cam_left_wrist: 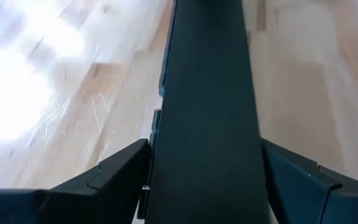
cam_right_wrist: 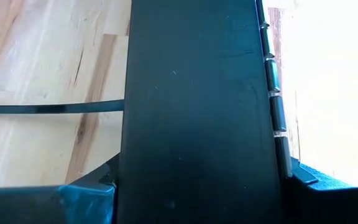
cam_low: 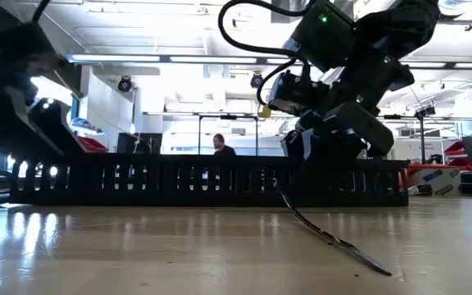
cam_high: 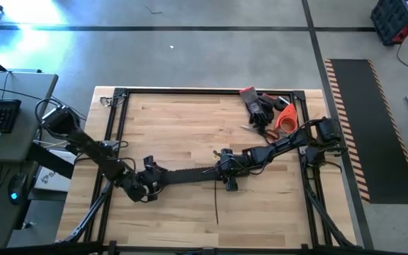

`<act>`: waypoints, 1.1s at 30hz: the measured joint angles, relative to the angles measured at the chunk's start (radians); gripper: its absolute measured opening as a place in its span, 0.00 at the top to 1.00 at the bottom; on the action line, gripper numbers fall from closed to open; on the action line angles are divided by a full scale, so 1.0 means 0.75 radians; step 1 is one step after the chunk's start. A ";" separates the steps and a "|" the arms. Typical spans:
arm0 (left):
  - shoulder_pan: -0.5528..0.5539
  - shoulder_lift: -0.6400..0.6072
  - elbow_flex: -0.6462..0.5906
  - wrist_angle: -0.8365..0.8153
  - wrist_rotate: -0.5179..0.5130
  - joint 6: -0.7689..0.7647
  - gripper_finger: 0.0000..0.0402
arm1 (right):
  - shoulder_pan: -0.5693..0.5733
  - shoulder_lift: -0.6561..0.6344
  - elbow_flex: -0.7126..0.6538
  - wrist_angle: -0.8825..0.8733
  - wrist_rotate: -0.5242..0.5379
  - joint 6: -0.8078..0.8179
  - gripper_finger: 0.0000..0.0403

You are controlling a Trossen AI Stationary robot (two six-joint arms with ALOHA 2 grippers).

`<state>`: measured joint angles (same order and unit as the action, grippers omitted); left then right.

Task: Ziptie cables
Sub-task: Close the black cable duct

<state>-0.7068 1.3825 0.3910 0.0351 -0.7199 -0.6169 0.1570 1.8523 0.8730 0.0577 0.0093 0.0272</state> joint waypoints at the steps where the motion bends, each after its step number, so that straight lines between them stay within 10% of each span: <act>1: 0.007 0.013 0.000 0.002 0.006 0.000 0.34 | 0.000 0.000 0.000 0.000 0.000 0.000 0.48; 33: 0.162 -0.055 -0.005 0.014 0.167 0.155 0.46 | -0.001 0.042 0.005 -0.028 0.008 -0.018 0.48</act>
<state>-0.5854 1.3414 0.3873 0.0459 -0.5948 -0.5007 0.1566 1.8834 0.8768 0.0370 0.0154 0.0139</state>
